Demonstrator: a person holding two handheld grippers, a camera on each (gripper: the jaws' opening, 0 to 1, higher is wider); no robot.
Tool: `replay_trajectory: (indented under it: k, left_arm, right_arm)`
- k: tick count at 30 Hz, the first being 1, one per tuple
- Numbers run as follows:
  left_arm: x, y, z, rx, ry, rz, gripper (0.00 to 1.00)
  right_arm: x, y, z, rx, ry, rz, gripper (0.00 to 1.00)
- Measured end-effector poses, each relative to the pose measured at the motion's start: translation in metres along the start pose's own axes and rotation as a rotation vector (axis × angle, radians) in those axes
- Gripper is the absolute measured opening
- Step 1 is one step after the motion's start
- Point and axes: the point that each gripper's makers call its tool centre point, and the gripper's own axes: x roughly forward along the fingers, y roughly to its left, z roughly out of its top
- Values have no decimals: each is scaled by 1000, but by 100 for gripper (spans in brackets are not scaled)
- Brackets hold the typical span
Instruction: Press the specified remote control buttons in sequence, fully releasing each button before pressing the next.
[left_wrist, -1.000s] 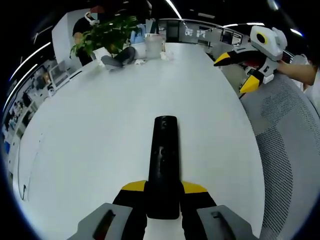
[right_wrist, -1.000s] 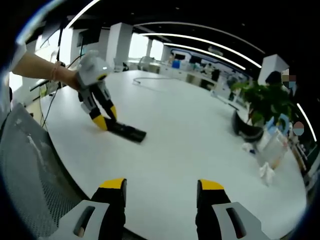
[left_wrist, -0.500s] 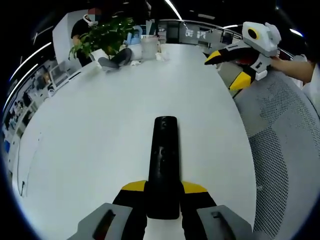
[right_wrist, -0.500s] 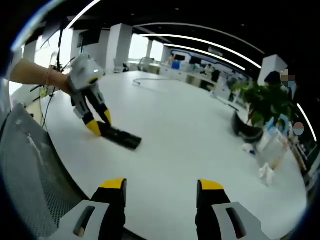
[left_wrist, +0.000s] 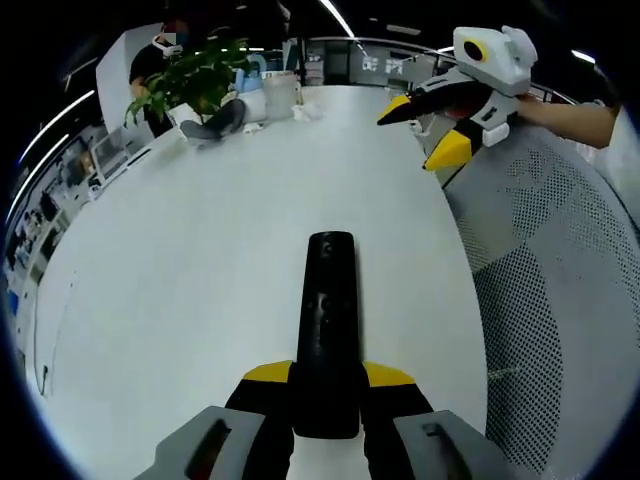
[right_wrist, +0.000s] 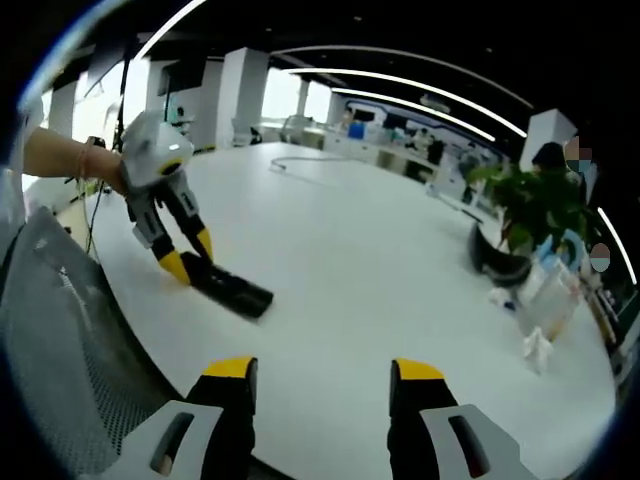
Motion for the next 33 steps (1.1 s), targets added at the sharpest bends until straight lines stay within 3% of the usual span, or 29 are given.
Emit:
replay_trajectory:
  k: [21, 28, 33]
  left_arm:
    - [-4, -37, -3, 95, 20, -70, 24]
    - [-7, -44, -4, 147, -26, -111, 24]
    - [-8, -43, -6, 113, -64, -94, 26]
  right_arm:
    - [2, 6, -3, -13, 24, 35, 46]
    - [3, 6, -4, -14, 29, 37, 45]
    - [3, 6, -4, -16, 30, 40, 45]
